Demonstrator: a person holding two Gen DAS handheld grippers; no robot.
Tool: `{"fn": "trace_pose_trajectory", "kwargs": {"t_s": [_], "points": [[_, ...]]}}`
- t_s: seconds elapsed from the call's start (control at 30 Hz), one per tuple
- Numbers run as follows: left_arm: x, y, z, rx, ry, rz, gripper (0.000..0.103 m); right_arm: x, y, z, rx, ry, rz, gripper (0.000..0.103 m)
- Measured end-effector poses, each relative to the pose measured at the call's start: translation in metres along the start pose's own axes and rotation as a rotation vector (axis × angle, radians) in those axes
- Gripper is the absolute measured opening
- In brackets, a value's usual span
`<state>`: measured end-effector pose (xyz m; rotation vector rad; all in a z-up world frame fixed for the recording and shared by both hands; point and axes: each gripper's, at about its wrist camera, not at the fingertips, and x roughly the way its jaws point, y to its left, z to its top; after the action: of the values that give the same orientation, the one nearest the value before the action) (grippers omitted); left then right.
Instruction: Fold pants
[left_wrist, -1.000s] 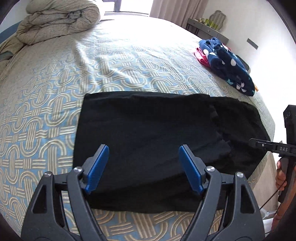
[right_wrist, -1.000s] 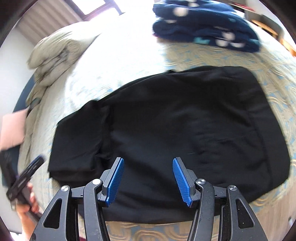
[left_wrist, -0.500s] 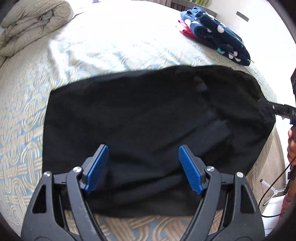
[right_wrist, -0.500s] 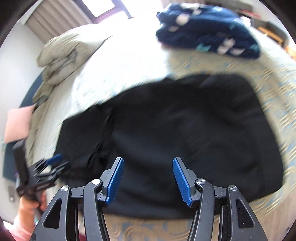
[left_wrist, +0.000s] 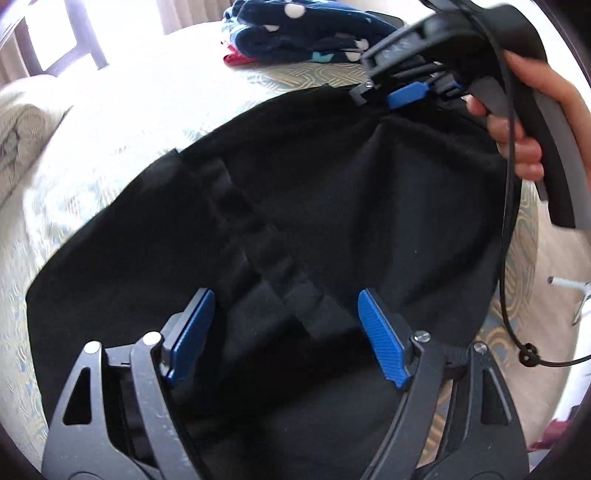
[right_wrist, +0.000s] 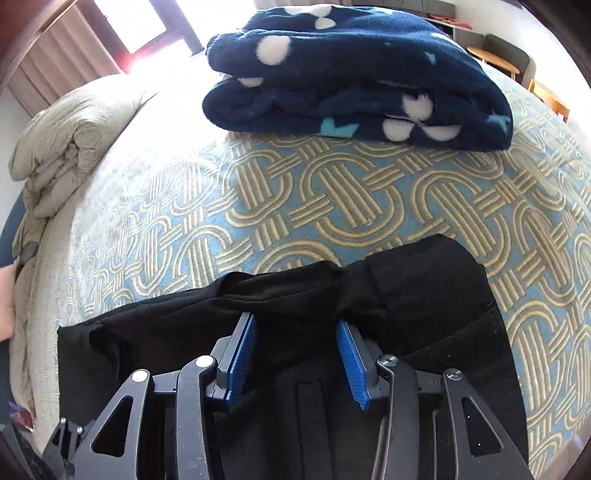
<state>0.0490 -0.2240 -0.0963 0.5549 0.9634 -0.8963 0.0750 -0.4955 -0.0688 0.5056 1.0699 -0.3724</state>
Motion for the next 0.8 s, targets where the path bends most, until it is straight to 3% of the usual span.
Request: {"fn": "trace_pose_trajectory", "kwargs": {"t_s": [0.1,0.2,0.33,0.43,0.5,0.57,0.67,0.8], "points": [[-0.012,0.019,0.000,-0.103,0.024,-0.059,0.080,-0.017,-0.001,-0.013,-0.010,-0.021,0.032,0.046],[-0.033,0.035,-0.012,-0.185,0.024,-0.126,0.080,-0.051,-0.019,-0.041,0.018,-0.046,0.141,0.047],[-0.057,0.033,-0.042,-0.160,0.060,-0.210,0.080,-0.077,-0.026,-0.076,-0.024,-0.055,0.198,0.053],[-0.060,0.007,-0.064,-0.011,0.100,-0.219,0.080,-0.076,-0.029,-0.099,-0.096,-0.045,0.106,0.057],[-0.039,-0.020,-0.075,0.110,0.156,-0.136,0.080,-0.064,-0.035,-0.111,-0.162,-0.065,0.000,0.057],[-0.033,-0.034,-0.083,0.173,0.128,-0.073,0.082,-0.065,-0.031,-0.118,-0.189,-0.107,-0.009,0.056],[-0.045,-0.036,-0.078,0.135,0.126,-0.155,0.082,-0.072,-0.011,-0.118,-0.222,-0.103,-0.147,0.056],[-0.064,-0.025,-0.071,0.054,0.081,-0.232,0.082,-0.102,-0.016,-0.127,-0.174,-0.182,-0.134,0.057]]}}
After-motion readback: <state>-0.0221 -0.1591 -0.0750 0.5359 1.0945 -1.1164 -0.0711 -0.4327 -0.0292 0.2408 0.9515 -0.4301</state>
